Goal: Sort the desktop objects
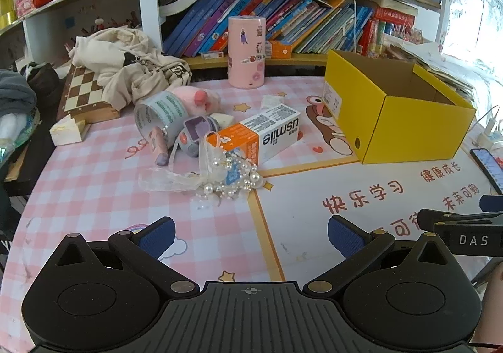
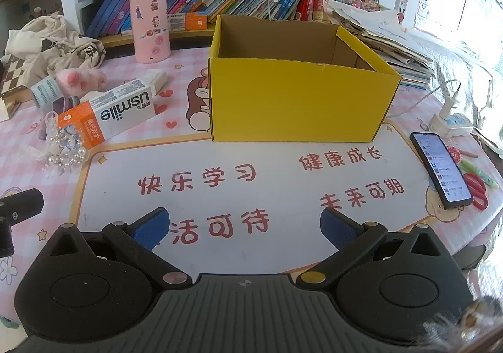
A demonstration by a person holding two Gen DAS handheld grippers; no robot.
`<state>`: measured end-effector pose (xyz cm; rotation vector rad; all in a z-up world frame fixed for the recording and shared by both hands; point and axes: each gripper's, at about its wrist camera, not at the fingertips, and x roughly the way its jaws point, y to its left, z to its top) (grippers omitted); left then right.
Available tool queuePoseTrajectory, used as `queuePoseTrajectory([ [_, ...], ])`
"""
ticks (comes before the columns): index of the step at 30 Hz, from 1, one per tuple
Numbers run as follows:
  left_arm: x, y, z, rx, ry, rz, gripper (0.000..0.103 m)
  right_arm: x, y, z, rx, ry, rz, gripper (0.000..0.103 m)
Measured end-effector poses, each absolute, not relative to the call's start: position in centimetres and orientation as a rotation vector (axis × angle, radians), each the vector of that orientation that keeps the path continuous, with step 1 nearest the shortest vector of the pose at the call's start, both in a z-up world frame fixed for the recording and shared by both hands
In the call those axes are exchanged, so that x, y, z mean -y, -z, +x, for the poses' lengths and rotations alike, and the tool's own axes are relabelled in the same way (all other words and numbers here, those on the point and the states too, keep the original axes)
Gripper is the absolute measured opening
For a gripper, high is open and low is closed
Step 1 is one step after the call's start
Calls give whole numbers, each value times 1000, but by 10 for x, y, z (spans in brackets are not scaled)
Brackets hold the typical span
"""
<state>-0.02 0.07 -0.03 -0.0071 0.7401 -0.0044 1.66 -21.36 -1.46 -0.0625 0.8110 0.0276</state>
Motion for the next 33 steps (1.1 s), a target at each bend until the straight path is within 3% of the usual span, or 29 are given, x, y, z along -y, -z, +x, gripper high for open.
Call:
queuePoseTrajectory([
  [33,-7,0,-5,-755,9,-38,103,211,11,8,-802,-18,-67,103],
])
